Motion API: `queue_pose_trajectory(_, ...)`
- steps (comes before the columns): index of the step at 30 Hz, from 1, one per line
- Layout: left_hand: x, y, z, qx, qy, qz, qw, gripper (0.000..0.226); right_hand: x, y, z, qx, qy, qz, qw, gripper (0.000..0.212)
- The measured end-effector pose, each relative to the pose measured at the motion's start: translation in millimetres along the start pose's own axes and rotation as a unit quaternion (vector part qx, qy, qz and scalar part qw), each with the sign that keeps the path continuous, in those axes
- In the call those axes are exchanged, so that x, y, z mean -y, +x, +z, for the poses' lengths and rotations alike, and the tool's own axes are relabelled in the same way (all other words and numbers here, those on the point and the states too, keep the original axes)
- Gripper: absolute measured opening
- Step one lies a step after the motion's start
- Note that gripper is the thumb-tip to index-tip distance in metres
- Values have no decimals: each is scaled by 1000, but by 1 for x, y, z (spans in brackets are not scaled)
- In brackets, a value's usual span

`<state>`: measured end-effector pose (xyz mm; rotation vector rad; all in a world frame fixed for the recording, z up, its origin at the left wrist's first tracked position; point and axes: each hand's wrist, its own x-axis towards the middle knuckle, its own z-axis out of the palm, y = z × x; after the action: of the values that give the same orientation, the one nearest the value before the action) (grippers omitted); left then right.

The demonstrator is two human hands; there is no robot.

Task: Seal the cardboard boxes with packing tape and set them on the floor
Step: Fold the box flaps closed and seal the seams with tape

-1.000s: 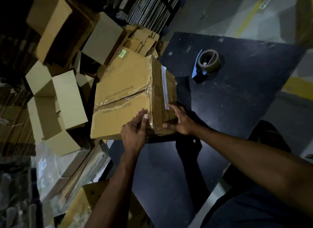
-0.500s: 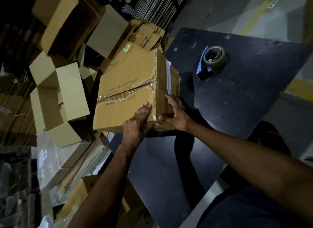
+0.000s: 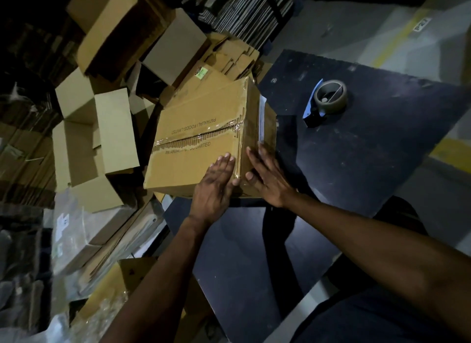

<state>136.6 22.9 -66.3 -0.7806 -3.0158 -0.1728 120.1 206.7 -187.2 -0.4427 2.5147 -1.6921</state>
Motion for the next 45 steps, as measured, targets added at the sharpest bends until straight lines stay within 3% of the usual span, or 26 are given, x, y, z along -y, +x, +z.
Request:
queue_pose_trajectory(3,-11,14,-17,-25,-10,-62,998,49,14,20,-18,-38,41,-31,998,91)
queue_pose_trajectory(7,-19,43,-23,-108,-45,-145,982,49,33,62,-37,-33,74,-51,995,92)
queue_pose_trajectory(12,-28,84,-20,-149,-115,-186,964,54,12,72,-40,0,-54,-39,998,83)
queue_pose_trajectory(16,-27,109,-19,-154,-122,-194,961,54,-12,84,-63,-91,-110,-100,985,75)
queue_pose_trajectory(18,-25,121,-17,-155,-123,-197,960,50,-15,113,-87,-107,-73,-65,989,74)
queue_pose_trajectory(22,-25,145,-8,-123,-105,-203,966,53,-9,181,-126,-51,-34,10,998,84)
queue_pose_trajectory(26,-26,154,9,-51,-54,-212,974,66,-20,213,-124,53,-66,72,994,120)
queue_pose_trajectory(31,-26,151,25,-36,-9,-205,978,71,-28,201,-114,80,-148,83,982,108)
queue_pose_trajectory(34,-31,151,25,-32,7,-216,976,65,-24,204,-125,83,-135,74,985,106)
queue_pose_trajectory(39,-32,136,18,-21,-71,-196,978,59,-4,206,-152,-15,-48,125,991,79)
queue_pose_trajectory(42,-38,106,-7,-115,-177,-290,933,26,17,202,-169,95,-191,91,973,73)
queue_pose_trajectory(45,-35,80,-21,-204,-238,-422,851,26,40,179,-168,300,-221,71,925,60)
